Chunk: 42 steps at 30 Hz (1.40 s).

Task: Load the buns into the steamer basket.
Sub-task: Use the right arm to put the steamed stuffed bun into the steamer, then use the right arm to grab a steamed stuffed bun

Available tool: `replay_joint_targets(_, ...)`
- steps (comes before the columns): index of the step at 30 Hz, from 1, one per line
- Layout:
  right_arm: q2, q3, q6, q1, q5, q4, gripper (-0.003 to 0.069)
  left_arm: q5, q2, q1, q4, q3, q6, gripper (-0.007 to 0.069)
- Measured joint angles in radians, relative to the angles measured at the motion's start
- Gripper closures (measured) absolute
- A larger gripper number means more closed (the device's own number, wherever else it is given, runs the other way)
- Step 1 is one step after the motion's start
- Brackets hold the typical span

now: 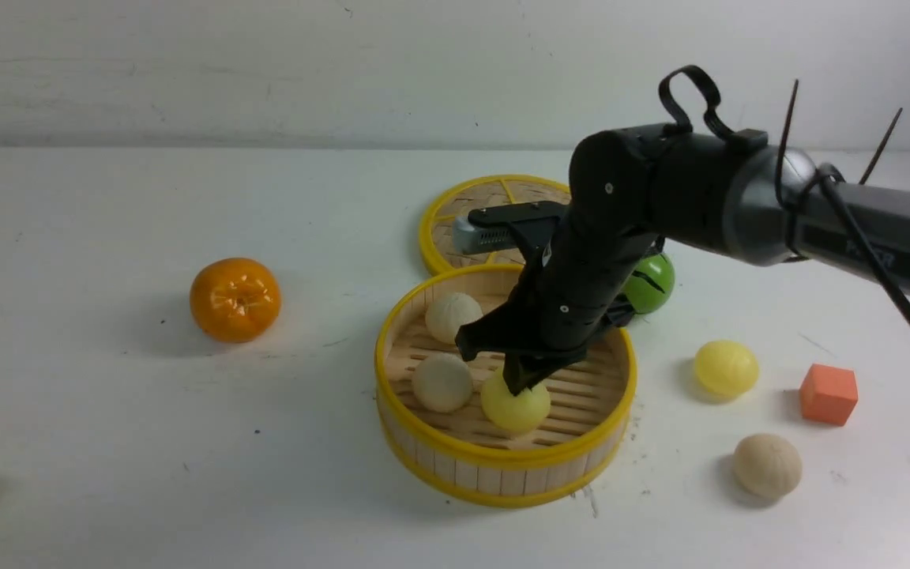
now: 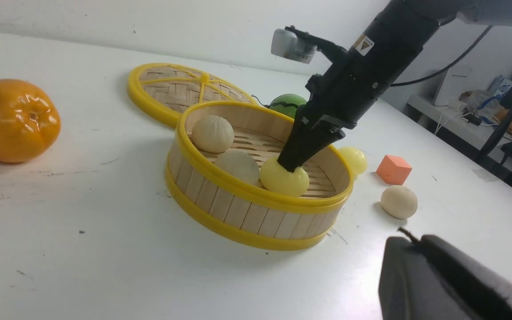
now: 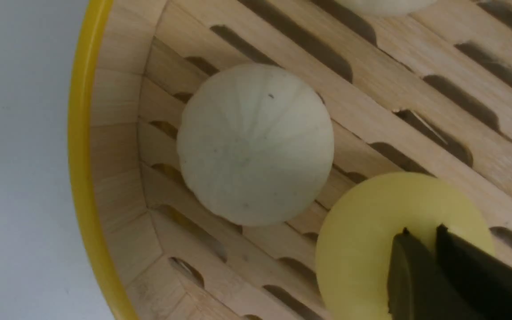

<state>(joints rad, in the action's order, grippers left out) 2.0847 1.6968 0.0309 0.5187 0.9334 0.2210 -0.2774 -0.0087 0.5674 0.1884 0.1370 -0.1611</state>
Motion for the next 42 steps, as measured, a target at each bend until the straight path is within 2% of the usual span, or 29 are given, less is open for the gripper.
replay_joint_targets(2,0.000,0.001,0.000,0.000,0.002,0.002,0.0506,0.000,0.000,0.000,0.000,0.000,0.000,0.0603)
replay_joint_targets(3,0.000,0.001,0.001,0.000,0.002,0.002,0.0487,0.000,0.000,0.000,0.000,0.000,0.000,0.0603)
replay_joint_targets(4,0.000,0.002,0.005,0.000,0.011,0.002,0.0398,0.000,0.000,0.000,0.000,0.000,0.000,0.0601)
replay_joint_targets(9,-0.075,0.003,0.006,0.000,0.112,-0.038,0.0169,0.000,0.000,0.000,0.000,0.000,0.000,0.0596)
replay_joint_targets(11,-0.146,-0.005,0.021,0.000,0.149,-0.095,0.0146,0.000,0.000,0.000,0.000,0.000,0.000,0.0596)
replay_joint_targets(12,-0.146,-0.007,0.025,0.000,0.153,-0.103,0.0146,0.000,0.000,0.000,0.000,0.000,0.000,0.0596)
replay_joint_targets(14,-0.262,-0.066,0.088,-0.007,0.175,-0.221,0.0162,0.000,0.000,0.000,0.000,0.000,0.000,0.0592)
replay_joint_targets(15,-0.270,-0.073,0.094,-0.008,0.177,-0.227,0.0165,0.000,0.000,0.000,0.000,0.000,0.000,0.0592)
replay_joint_targets(18,-0.381,-0.236,0.184,-0.063,0.179,-0.317,0.0244,0.000,0.000,0.000,0.000,0.000,0.000,0.0588)
replay_joint_targets(21,-0.420,-0.395,0.224,-0.153,0.143,-0.321,0.0334,0.000,0.000,0.000,0.000,0.000,0.000,0.0588)
replay_joint_targets(25,-0.418,-0.507,0.225,-0.254,0.051,-0.251,0.0401,0.000,0.000,0.000,0.000,0.000,0.000,0.0588)
replay_joint_targets(32,-0.376,-0.528,0.163,-0.330,-0.048,-0.156,0.0406,0.000,0.000,0.000,0.000,0.000,0.000,0.0587)
replay_joint_targets(42,-0.272,-0.528,0.157,-0.349,-0.138,-0.153,0.0406,0.000,0.000,0.000,0.000,0.000,0.000,0.0578)
